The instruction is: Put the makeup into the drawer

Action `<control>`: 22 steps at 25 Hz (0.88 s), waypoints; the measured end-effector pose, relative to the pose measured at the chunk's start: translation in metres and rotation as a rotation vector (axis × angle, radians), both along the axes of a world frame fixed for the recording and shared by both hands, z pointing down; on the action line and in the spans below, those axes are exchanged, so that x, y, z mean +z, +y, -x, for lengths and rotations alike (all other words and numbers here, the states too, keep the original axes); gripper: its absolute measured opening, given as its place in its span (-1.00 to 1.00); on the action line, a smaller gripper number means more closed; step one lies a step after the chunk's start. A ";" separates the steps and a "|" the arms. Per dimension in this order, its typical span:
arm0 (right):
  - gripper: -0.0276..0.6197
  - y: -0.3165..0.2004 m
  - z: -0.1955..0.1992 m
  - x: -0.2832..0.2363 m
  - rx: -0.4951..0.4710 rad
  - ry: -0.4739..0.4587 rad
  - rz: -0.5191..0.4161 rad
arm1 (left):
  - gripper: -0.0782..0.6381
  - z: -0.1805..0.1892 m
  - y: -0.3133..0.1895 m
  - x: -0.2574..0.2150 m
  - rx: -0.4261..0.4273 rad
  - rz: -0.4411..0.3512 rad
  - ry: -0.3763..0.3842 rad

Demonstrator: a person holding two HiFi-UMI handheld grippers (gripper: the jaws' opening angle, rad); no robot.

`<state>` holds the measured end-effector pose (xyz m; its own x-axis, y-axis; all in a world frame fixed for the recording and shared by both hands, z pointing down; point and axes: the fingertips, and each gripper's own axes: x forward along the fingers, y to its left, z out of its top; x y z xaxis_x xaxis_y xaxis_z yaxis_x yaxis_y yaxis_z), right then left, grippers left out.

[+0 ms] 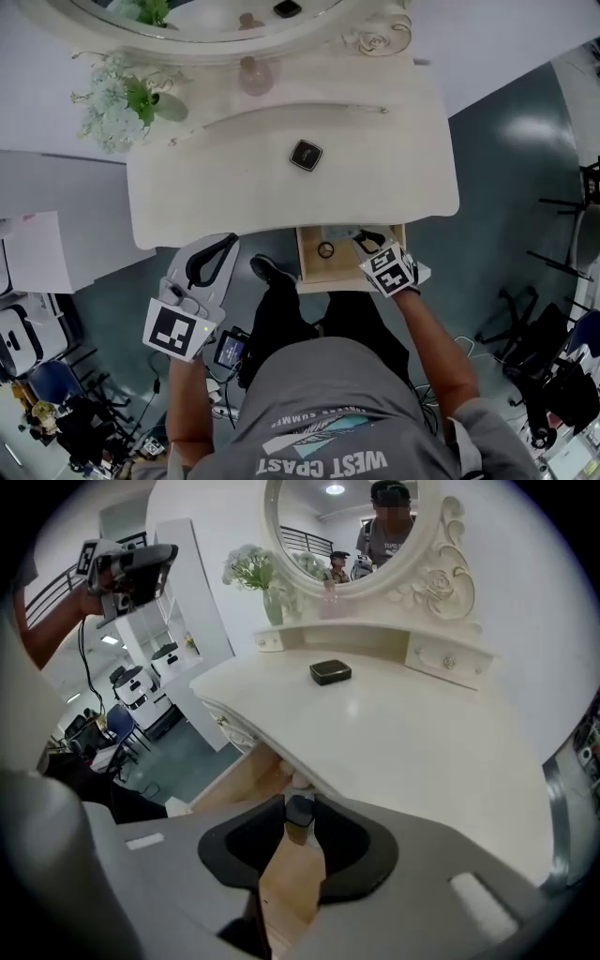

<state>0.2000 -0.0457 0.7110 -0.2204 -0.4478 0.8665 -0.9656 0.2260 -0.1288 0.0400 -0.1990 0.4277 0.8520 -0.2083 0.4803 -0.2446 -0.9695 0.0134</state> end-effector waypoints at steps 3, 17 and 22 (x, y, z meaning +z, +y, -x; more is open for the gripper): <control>-0.60 0.013 -0.010 0.021 0.013 -0.005 0.030 | -0.78 -0.010 0.005 0.000 0.014 0.002 -0.012; -0.59 0.039 -0.043 0.082 0.067 -0.015 0.098 | -0.78 -0.057 0.019 0.001 0.091 0.004 -0.058; -0.59 0.049 -0.048 0.093 0.083 -0.018 0.120 | -0.78 -0.073 0.021 0.001 0.127 -0.002 -0.074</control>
<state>0.2484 0.0037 0.8037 -0.2028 -0.3582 0.9114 -0.9776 0.1277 -0.1674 0.1131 -0.1784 0.4283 0.8337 -0.1020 0.5428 -0.1203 -0.9927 -0.0018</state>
